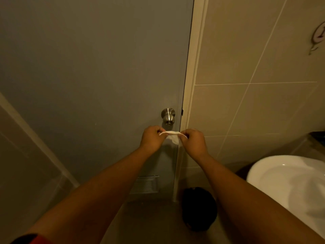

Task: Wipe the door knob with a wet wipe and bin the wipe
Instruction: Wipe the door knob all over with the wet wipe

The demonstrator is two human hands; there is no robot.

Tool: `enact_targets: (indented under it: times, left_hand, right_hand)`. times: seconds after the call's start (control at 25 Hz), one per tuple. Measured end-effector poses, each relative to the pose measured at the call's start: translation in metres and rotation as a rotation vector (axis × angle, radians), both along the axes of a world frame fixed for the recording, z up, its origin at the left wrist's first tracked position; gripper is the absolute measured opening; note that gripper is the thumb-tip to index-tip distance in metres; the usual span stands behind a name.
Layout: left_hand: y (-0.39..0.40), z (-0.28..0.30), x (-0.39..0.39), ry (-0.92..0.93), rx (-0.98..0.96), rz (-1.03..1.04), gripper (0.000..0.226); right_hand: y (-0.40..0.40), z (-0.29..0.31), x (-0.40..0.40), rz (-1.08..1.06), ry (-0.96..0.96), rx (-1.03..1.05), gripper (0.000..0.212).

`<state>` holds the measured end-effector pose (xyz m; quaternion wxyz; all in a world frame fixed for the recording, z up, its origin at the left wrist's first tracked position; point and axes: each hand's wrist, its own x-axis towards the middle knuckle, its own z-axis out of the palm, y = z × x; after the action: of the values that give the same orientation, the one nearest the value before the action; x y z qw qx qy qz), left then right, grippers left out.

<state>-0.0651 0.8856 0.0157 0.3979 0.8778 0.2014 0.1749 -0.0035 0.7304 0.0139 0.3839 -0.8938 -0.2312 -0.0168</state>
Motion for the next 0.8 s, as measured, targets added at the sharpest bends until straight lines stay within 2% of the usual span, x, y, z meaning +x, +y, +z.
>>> enact_targets:
  times: [0.36, 0.44, 0.6, 0.68, 0.8]
  left_hand:
    - [0.011, 0.036, 0.044, -0.202, 0.016, 0.157, 0.027]
    - [0.012, 0.032, 0.055, -0.181, 0.020, 0.165, 0.029]
    - [0.001, 0.017, 0.071, -0.033, 0.019, 0.144, 0.026]
    - [-0.002, 0.011, 0.077, -0.023, -0.070, 0.224, 0.027]
    - [-0.001, 0.005, 0.085, 0.006, -0.084, 0.317, 0.038]
  right_hand:
    - [0.022, 0.041, 0.050, 0.026, -0.161, 0.070, 0.029]
    - [0.031, 0.041, 0.067, 0.083, -0.159, 0.060, 0.031]
    - [0.041, 0.021, 0.089, 0.290, -0.099, -0.101, 0.034]
    - [0.037, 0.012, 0.099, 0.323, -0.079, -0.067, 0.034]
    - [0.029, 0.004, 0.115, 0.297, -0.051, -0.009, 0.033]
